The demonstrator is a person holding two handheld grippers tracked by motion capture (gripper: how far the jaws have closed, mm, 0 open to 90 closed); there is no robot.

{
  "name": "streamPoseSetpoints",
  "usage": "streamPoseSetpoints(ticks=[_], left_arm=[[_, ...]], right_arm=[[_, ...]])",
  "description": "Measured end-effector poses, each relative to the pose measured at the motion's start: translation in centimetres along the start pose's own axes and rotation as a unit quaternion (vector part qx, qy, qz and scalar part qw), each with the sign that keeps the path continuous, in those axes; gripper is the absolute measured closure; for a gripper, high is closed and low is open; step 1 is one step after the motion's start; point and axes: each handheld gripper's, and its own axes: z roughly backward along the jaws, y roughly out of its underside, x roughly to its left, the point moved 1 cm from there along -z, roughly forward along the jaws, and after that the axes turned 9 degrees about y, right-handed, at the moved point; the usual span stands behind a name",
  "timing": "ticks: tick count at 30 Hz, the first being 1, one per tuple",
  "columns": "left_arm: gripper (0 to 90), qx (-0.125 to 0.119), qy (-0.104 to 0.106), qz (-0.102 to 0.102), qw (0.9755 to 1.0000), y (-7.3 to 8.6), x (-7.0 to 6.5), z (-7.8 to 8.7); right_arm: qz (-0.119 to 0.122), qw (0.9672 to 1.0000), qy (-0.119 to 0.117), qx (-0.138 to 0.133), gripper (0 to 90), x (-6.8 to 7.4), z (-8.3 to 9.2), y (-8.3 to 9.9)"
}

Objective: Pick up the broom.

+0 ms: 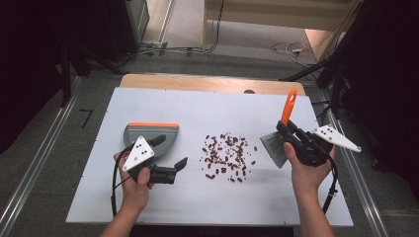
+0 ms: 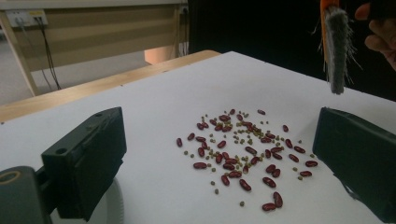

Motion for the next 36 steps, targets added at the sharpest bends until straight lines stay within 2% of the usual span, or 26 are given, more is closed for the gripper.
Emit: streamPoseSetpoints(ticks=[5, 10, 13, 14, 16, 17, 21, 22, 26, 31, 36], left_arm=[[5.3, 0.007, 0.018, -0.005, 0.9998, -0.6, -0.6, -1.4], [6.6, 0.003, 0.031, 0.003, 0.9995, -1.1, -1.1, -2.4], [7.2, 0.006, 0.047, 0.007, 0.9989, -1.5, -1.6, -3.1], [7.1, 0.006, 0.047, 0.007, 0.9989, -1.5, -1.6, -3.1], [7.1, 0.010, 0.061, 0.013, 0.9980, -1.5, -1.8, -3.5], [7.1, 0.001, 0.071, 0.014, 0.9974, -1.5, -2.2, -3.8], [5.7, -0.001, 0.082, 0.022, 0.9964, -1.6, -2.8, -4.2], [5.7, -0.001, 0.091, 0.035, 0.9952, -1.6, -2.9, -4.5], [7.0, 0.009, 0.096, 0.048, 0.9942, -1.6, -3.5, -5.0], [13.1, 0.021, 0.103, 0.062, 0.9926, -1.6, -4.4, -5.8], [21.7, 0.024, 0.105, 0.061, 0.9922, -1.7, -5.4, -6.3]], right_arm=[[0.003, 0.9998, -0.019, -0.007, 69.5, 1.7, -0.2, -0.2], [0.008, 0.9992, -0.039, -0.006, 69.5, 3.4, -0.5, 0.0], [0.014, 0.9987, -0.049, -0.007, 69.5, 4.4, -0.7, 0.2], [0.014, 0.9987, -0.049, -0.007, 69.5, 4.4, -0.7, 0.2], [0.018, 0.9980, -0.060, -0.006, 69.5, 5.4, -0.8, 0.5], [0.019, 0.9979, -0.062, -0.005, 69.5, 5.7, -0.9, 0.6], [0.023, 0.9970, -0.073, -0.004, 69.5, 7.0, -1.2, 1.0], [0.024, 0.9969, -0.075, -0.004, 69.5, 7.3, -1.3, 1.1], [0.029, 0.9960, -0.084, -0.006, 69.5, 8.5, -1.3, 1.3], [0.033, 0.9949, -0.095, -0.008, 69.5, 9.9, -1.3, 1.6], [0.039, 0.9931, -0.111, -0.007, 69.4, 11.1, -1.3, 2.0]])
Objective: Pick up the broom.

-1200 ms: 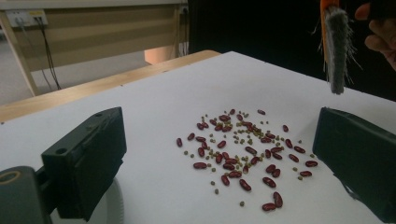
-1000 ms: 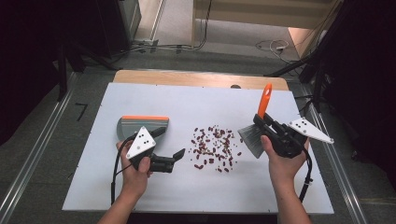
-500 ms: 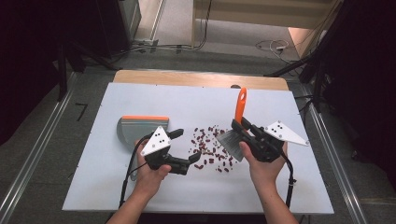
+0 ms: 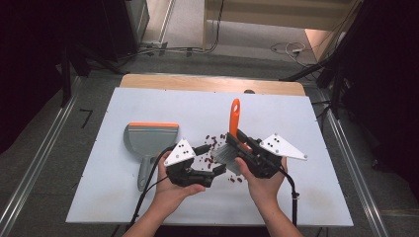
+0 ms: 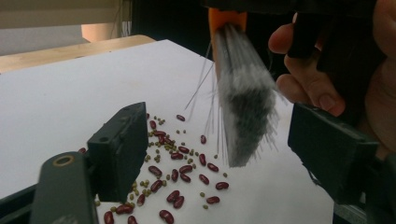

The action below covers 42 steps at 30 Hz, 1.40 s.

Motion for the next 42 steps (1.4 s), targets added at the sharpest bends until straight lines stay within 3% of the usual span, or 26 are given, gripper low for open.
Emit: streamPoseSetpoints(ticks=[5, 13, 25, 37, 42], left_arm=[[29.2, 0.008, -0.005, 0.016, 0.9998, 0.1, -0.3, -0.6], [50.5, 0.018, -0.018, 0.032, 0.9991, 0.6, -0.1, -1.4], [77.7, 0.007, -0.005, 0.031, 0.9995, 0.6, -0.4, -1.4], [85.8, 0.016, -0.002, 0.020, 0.9997, 0.4, -0.1, -1.0], [86.2, 0.020, 0.002, 0.019, 0.9996, 0.4, 0.4, -0.6]], right_arm=[[0.000, 0.9999, -0.010, -0.001, 69.5, 0.9, -0.2, 0.1], [0.003, 0.9999, -0.014, -0.002, 69.4, 1.7, -0.4, 0.3], [0.003, 0.9998, -0.017, -0.004, 69.4, 2.0, -0.5, 0.5], [0.000, 0.9992, -0.040, 0.002, 68.3, 1.6, -0.6, 0.3], [0.019, 0.9963, -0.076, 0.037, 56.1, 1.4, -1.1, -0.3]])
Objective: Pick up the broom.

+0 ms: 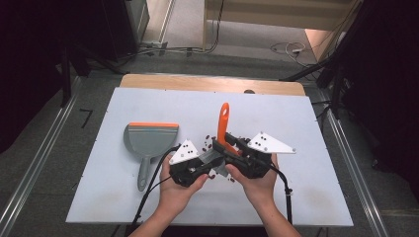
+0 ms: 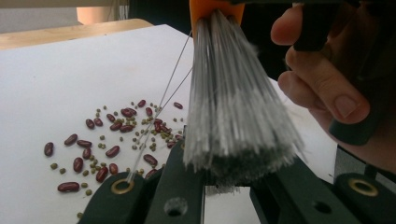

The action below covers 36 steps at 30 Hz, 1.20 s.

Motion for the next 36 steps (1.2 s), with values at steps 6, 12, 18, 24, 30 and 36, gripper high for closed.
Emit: streamPoseSetpoints(ticks=[6, 12, 18, 24, 30, 36], left_arm=[[86.3, 0.005, 0.004, -0.004, 1.0000, -0.1, 0.4, 0.4], [86.3, 0.006, 0.011, -0.009, 0.9999, -0.1, 0.8, 0.8], [86.3, 0.009, 0.024, -0.021, 0.9994, -0.3, 1.3, 1.5], [86.3, 0.019, 0.053, -0.040, 0.9976, -0.5, 1.7, 2.2], [86.3, 0.029, 0.082, -0.047, 0.9951, -0.5, 2.2, 2.5], [86.3, 0.038, 0.114, -0.054, 0.9912, -0.4, 2.2, 2.6]], right_arm=[[-0.004, 0.9998, -0.021, 0.006, 48.0, -0.9, 0.1, -0.1], [0.003, 0.9991, -0.041, 0.015, 45.4, -2.0, 0.4, -0.1], [0.001, 0.9979, -0.060, 0.026, 44.5, -3.5, 0.6, -0.5], [0.011, 0.9949, -0.093, 0.039, 43.6, -5.0, 0.8, -0.6], [0.033, 0.9862, -0.156, 0.043, 45.4, -6.0, 0.4, 0.0], [0.036, 0.9717, -0.224, 0.067, 51.4, -5.7, 0.1, 0.4]])
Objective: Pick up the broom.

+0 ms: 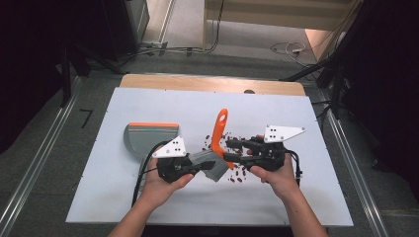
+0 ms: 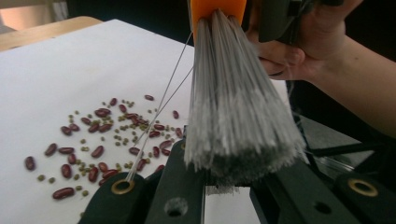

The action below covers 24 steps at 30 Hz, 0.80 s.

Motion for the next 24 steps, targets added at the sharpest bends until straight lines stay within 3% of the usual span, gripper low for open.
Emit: streamPoseSetpoints(ticks=[3, 6, 9, 14, 24], left_arm=[[86.3, 0.004, 0.041, -0.015, 0.9990, 0.1, -0.2, -0.1], [86.2, 0.010, 0.057, -0.023, 0.9981, 0.0, -0.5, -0.2], [86.2, 0.011, 0.066, -0.024, 0.9975, 0.0, -0.6, -0.2], [86.2, 0.002, 0.081, -0.020, 0.9965, -0.2, -0.6, 0.0], [86.2, -0.001, 0.095, -0.017, 0.9953, -0.2, -0.6, 0.1]], right_arm=[[0.002, 0.9998, -0.020, 0.006, 51.1, 0.2, -0.2, 0.1], [0.008, 0.9986, -0.051, 0.012, 51.7, 0.4, -0.5, 0.4], [0.016, 0.9970, -0.075, 0.011, 56.9, 0.6, -0.7, 0.7], [0.027, 0.9959, -0.085, 0.014, 62.3, 0.7, -0.9, 1.0], [0.016, 0.9935, -0.111, 0.015, 65.6, 0.5, -1.1, 1.3]])
